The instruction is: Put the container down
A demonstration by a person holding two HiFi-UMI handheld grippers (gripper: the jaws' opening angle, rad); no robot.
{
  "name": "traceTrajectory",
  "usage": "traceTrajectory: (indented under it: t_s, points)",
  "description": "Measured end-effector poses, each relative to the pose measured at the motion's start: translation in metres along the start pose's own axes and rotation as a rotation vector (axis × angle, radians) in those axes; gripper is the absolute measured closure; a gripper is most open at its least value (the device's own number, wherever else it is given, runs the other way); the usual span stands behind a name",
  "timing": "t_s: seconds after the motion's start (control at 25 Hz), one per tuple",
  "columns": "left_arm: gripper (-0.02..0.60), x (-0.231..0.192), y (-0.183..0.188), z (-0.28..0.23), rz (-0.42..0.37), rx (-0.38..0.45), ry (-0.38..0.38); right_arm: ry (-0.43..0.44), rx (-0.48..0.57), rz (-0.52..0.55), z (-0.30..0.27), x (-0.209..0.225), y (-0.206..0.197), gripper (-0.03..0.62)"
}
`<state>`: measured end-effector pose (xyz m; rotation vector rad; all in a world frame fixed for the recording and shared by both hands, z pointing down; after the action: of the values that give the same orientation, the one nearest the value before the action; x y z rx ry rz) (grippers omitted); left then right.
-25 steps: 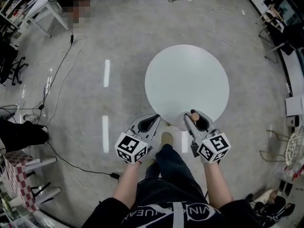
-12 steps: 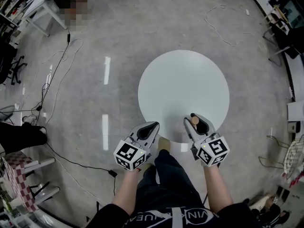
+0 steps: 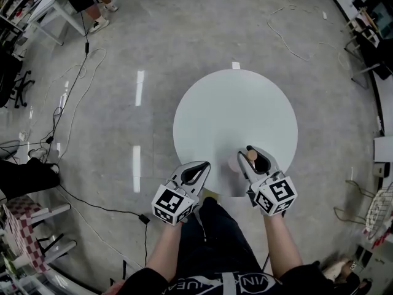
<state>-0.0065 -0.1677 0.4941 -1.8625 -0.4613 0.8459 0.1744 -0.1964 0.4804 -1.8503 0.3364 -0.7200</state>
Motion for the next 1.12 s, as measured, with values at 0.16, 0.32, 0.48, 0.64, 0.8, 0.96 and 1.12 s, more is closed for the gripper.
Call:
traceTrajectory:
  t_s: [0.16, 0.32, 0.48, 0.64, 0.8, 0.96, 1.12]
  points:
    - [0.568, 0.003, -0.003, -0.01, 0.009, 0.01, -0.004, 0.013, 0.003, 0.013, -0.008, 0.01, -0.001, 0.462]
    - [0.568, 0.003, -0.006, -0.012, 0.016, 0.002, -0.007, 0.006, -0.003, 0.021, -0.014, 0.015, -0.003, 0.462]
    - [0.568, -0.003, -0.009, -0.013, 0.024, -0.001, -0.009, 0.005, -0.006, 0.028, -0.022, 0.015, -0.007, 0.462]
    - [0.568, -0.007, -0.01, -0.021, 0.029, 0.004, -0.016, 0.002, -0.018, 0.054, -0.026, 0.018, -0.008, 0.462]
    - [0.568, -0.012, -0.014, -0.029, 0.04, 0.001, -0.022, -0.004, -0.034, 0.078, -0.035, 0.023, -0.012, 0.462]
    - [0.568, -0.018, -0.018, -0.033, 0.051, -0.003, -0.025, -0.007, -0.036, 0.091, -0.043, 0.025, -0.014, 0.462]
    - [0.568, -0.023, -0.019, -0.031, 0.06, -0.009, -0.021, -0.011, -0.046, 0.108, -0.05, 0.025, -0.017, 0.462]
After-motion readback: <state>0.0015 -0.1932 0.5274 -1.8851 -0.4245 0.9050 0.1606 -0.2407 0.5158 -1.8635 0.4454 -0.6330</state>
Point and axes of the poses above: the fingertips, and each gripper's own axes: z backward along the fingers, x to its right, y out of its top, the point moved 6 cm from there along z, backward along the fingers, and after that the axes turned 7 degrees about x, right-handed, at the moved point
